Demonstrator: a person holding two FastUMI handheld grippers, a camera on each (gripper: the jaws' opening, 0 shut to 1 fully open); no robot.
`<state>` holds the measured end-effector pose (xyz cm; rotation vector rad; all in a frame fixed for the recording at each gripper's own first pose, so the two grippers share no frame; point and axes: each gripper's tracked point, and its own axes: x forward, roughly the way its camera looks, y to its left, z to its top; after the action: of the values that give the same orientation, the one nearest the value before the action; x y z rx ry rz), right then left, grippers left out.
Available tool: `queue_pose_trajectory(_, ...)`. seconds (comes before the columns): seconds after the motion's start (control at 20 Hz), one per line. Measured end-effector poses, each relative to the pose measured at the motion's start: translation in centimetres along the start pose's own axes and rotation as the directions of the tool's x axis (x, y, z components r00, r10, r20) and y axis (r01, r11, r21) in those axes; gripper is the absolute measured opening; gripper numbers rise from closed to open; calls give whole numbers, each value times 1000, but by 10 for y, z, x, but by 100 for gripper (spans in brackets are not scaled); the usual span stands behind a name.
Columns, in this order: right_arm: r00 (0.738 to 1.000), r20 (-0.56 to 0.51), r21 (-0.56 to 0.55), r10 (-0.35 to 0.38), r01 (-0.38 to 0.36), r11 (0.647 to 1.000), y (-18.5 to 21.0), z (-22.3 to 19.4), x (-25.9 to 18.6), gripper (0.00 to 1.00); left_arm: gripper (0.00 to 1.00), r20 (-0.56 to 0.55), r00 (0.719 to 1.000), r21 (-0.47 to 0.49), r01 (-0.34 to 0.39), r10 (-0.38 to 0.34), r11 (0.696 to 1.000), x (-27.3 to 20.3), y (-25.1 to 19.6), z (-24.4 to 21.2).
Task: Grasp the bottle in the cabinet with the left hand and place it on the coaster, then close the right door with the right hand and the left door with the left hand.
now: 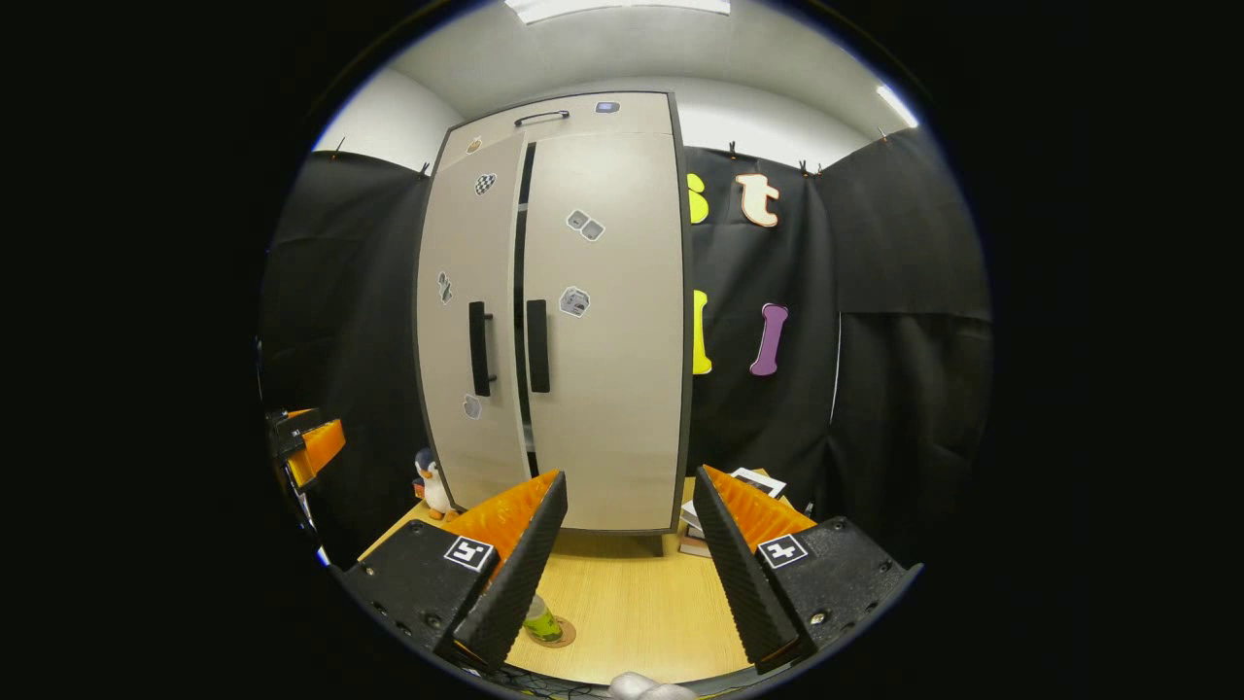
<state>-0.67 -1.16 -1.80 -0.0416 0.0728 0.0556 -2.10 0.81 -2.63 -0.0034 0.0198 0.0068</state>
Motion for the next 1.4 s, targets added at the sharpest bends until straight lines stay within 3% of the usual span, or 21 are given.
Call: queue_pose_trajectory(1.4,1000,7,2,-10,10,1000,11,3,-3,81,96,-12,1000,-10,21,-21,1000,3,-2,-5)
